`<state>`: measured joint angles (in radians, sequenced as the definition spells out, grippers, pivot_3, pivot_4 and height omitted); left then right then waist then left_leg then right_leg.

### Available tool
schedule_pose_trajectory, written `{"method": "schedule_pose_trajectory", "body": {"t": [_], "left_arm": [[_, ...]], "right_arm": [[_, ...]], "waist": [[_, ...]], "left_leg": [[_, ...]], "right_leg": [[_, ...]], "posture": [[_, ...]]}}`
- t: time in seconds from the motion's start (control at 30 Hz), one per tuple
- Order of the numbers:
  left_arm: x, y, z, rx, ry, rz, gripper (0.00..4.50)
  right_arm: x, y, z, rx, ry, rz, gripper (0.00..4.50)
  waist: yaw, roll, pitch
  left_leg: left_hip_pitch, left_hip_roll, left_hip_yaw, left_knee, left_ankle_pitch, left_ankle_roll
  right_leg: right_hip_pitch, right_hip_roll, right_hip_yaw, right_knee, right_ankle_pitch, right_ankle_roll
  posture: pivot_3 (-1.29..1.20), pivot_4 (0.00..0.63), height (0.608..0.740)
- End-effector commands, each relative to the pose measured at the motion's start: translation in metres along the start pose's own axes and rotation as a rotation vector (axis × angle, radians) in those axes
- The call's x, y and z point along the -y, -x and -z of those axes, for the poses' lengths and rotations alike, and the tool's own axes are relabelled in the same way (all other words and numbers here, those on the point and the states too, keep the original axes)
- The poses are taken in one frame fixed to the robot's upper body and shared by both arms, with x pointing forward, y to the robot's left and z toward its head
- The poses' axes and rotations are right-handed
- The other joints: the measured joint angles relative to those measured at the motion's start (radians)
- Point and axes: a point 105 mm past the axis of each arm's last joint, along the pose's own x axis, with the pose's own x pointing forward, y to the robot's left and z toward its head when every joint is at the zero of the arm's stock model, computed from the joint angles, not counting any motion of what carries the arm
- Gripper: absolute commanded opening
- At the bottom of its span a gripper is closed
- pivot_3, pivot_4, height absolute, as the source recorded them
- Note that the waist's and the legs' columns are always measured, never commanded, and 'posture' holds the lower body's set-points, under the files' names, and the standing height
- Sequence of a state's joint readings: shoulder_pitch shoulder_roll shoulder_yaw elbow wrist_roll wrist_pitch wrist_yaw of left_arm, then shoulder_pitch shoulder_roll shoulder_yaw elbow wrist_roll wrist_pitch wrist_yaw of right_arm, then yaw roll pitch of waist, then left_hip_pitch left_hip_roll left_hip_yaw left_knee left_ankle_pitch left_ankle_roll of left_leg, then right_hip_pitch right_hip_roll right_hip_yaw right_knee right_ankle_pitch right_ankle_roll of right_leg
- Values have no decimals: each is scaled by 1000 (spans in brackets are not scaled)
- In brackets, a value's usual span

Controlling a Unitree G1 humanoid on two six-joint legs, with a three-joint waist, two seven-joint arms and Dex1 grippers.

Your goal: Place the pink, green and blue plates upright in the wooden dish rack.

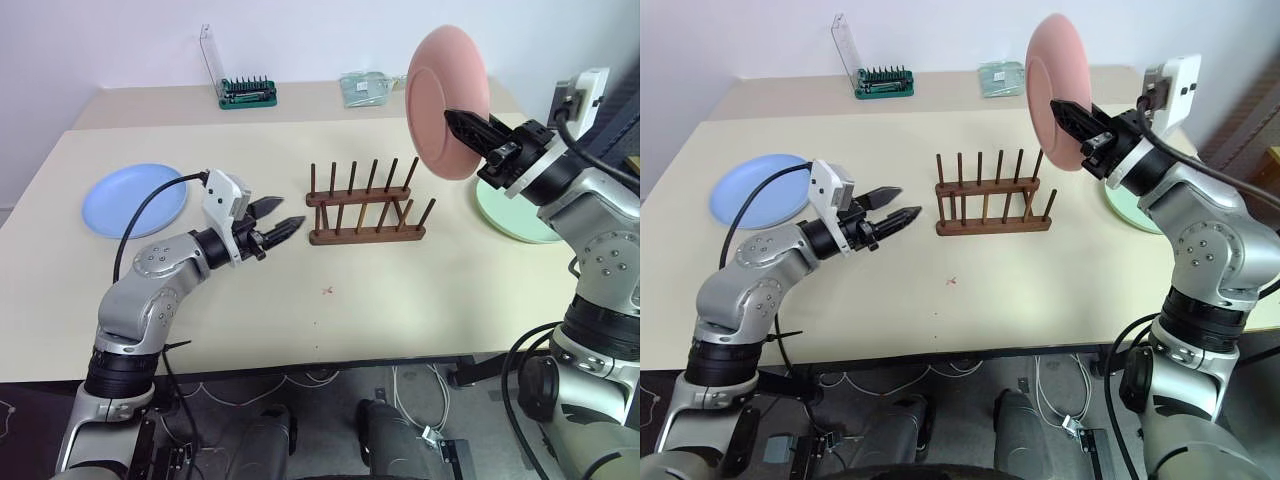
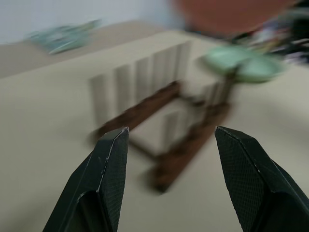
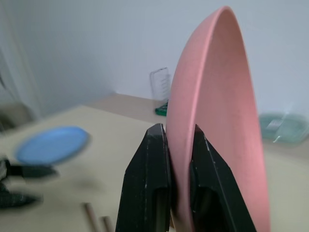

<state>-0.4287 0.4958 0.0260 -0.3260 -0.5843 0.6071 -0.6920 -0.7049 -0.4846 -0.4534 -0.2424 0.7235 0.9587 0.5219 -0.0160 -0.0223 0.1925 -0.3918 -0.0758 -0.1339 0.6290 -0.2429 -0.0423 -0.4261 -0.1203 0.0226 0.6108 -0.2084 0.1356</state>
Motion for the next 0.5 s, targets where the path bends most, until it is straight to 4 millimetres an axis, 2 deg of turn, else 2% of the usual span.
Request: {"method": "schedule_pose_trajectory", "body": {"t": [0.03,0.2,0.5], "left_arm": [[23,5,-3,0,-3,129,2882],[29,2,3,-34,0,144,2882],[31,1,3,-24,20,133,2882]], "right_arm": [[4,1,-17,73,-97,44,67],[10,-3,-19,101,-219,67,67],[7,-8,-17,84,-253,62,67]], "waist": [[-2,2,-1],[1,3,0],[0,3,0]], "left_leg": [[0,0,1,0,0,0],[0,0,1,1,0,0],[0,0,1,0,0,0]], "right_leg": [[0,0,0,0,0,0],[0,0,1,0,0,0],[0,0,1,0,0,0]], "posture": [[0,150,740],[0,150,740],[0,150,740]]}}
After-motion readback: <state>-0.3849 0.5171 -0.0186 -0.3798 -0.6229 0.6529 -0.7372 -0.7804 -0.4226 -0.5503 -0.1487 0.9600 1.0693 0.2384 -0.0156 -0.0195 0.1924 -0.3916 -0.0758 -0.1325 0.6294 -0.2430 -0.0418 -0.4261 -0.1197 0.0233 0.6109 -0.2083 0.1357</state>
